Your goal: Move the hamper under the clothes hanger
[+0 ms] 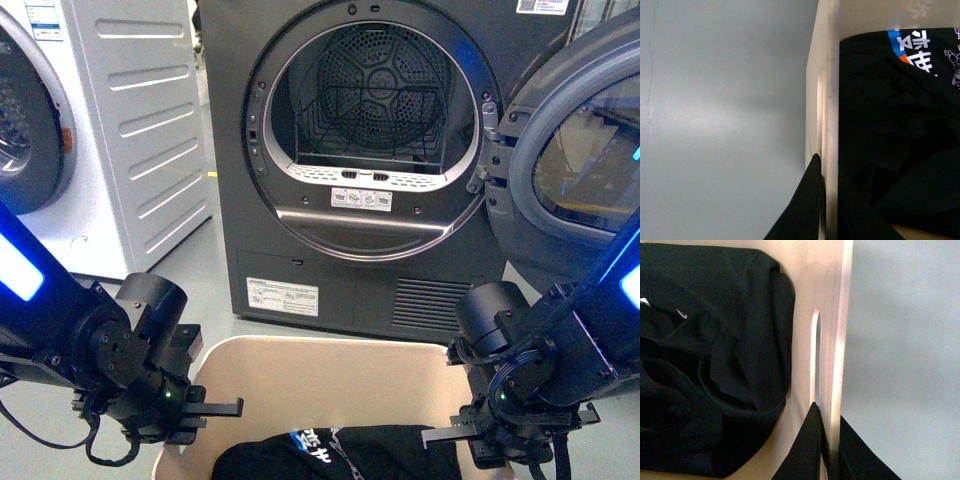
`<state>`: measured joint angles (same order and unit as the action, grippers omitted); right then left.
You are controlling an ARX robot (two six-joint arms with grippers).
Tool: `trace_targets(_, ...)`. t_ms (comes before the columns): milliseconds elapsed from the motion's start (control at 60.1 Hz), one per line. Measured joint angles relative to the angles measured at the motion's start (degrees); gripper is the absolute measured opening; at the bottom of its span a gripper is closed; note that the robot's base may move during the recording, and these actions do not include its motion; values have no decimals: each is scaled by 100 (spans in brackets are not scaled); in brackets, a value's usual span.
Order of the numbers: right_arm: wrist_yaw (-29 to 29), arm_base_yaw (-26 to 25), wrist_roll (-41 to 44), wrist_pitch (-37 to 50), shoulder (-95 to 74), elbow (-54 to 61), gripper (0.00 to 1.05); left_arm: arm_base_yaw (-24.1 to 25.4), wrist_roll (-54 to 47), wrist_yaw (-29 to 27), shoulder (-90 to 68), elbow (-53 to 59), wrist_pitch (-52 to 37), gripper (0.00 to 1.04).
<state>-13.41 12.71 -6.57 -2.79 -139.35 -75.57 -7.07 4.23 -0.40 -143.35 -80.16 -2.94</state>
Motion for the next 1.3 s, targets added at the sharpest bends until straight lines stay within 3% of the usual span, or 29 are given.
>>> trace_targets(1298, 258, 179, 9, 286, 162, 166, 3, 212, -92, -247, 391, 177, -96, 4)
